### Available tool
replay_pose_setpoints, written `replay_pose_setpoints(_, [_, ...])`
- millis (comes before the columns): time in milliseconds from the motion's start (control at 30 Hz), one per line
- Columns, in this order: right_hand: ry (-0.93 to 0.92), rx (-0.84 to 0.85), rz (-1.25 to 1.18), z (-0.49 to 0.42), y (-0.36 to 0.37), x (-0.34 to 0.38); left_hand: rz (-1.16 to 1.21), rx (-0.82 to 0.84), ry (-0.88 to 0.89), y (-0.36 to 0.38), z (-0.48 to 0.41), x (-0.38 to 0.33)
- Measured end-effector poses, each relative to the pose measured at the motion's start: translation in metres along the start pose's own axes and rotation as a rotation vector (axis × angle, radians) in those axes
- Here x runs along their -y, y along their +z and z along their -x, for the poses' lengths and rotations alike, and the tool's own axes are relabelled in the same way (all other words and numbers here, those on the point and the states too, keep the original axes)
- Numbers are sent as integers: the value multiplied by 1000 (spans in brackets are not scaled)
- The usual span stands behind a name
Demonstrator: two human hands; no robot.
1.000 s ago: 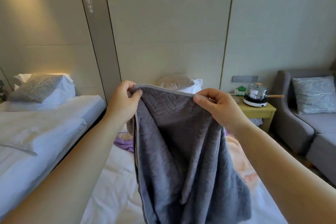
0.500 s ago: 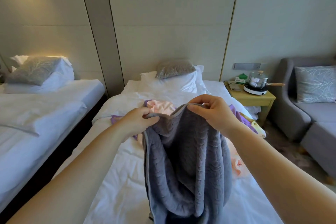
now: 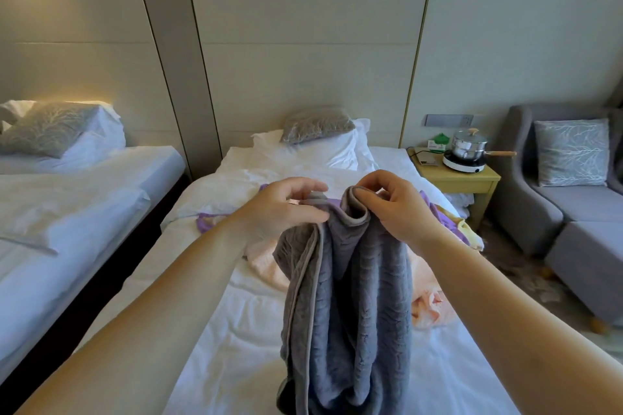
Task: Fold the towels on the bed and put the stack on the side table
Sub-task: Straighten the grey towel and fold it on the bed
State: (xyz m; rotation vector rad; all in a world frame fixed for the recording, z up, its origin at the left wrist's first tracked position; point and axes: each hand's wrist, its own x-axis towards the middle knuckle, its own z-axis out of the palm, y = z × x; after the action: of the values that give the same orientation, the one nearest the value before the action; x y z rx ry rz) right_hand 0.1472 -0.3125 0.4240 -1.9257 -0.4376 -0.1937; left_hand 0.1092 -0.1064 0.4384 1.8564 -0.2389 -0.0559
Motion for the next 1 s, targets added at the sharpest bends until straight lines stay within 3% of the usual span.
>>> replay_pose_setpoints(133, [97,60,-2,1,-7,-1,-113,-99,139,-4,-1,-3])
replay_pose_setpoints(300, [164,415,-196,6,-15,11,-166,-150,232,-7,-6,-8])
replay_pose_setpoints(367, [119,462,-142,7,-11,18,-187,-150,218,-3,-9,-11])
replay_pose_setpoints(467, [-3,299,-12,4,4,22,-171,-157,223,6,-9,-12])
replay_pose_setpoints(667, [-97,78,-59,-2,11,16,-181,-143,203,5,-8,-13])
replay_pose_setpoints(767, [-140,-43,1,-2,17,17,-29,-132,147,8,-7,-16])
replay_pose_setpoints(833, [-186,-72,40,-3,22,18,77,-157,115,11,-8,-19])
replay_pose_setpoints(1000, [-226,4,12,0,23,20,78,-190,66,14,-12,-24])
